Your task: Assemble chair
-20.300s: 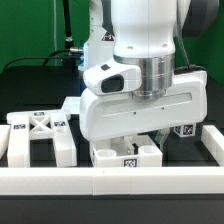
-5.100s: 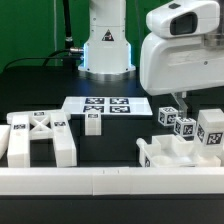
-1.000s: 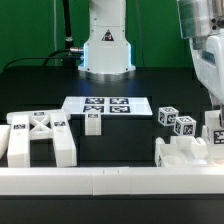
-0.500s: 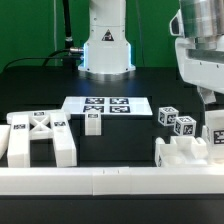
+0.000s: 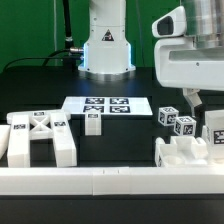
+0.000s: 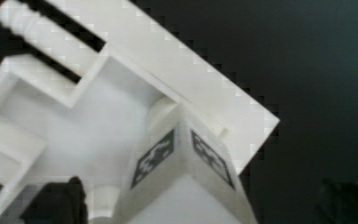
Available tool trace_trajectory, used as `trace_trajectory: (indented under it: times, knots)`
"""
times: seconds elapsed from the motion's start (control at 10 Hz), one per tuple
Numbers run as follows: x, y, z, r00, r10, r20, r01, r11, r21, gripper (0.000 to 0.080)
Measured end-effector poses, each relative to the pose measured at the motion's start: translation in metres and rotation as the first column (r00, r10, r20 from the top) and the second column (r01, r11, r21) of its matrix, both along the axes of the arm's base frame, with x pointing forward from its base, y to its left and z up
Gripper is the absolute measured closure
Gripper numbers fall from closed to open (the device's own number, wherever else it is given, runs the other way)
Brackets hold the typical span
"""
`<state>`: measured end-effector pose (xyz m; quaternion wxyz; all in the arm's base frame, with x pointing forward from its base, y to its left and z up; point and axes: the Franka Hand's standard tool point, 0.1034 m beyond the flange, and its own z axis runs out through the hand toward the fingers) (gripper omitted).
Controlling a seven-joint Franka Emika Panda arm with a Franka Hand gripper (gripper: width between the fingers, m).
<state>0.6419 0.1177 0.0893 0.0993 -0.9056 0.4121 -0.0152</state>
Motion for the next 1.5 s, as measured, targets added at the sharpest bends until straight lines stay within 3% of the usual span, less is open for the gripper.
trace_trajectory:
  times: [0.2, 0.5, 0.7, 0.8, 1.0, 1.3, 1.5]
  knots:
    - [-0.0002, -0.0002, -0.0001, 0.988, 0.150, 0.022, -0.150, 0.988, -0.024, 0.0151]
    - [-0.0005, -0.0013, -0.0024, 0.890, 0.454, 0.040, -0.447, 0.888, -0.108, 0.0151]
    - [-0.0006, -0.0012, -0.0026, 0.844, 0.535, 0.042, -0.527, 0.840, -0.127, 0.0179]
    - [-0.0006, -0.0014, -0.0026, 0.847, 0.530, 0.042, -0.522, 0.844, -0.126, 0.0179]
    - [-0.0006, -0.0018, -0.0026, 0.847, 0.530, 0.041, -0.521, 0.844, -0.126, 0.0516]
    - [-0.0006, -0.0018, -0.0027, 0.860, 0.509, 0.040, -0.501, 0.857, -0.122, 0.0515]
    - [-0.0009, -0.0027, -0.0032, 0.948, 0.315, 0.034, -0.312, 0.947, -0.074, 0.0515]
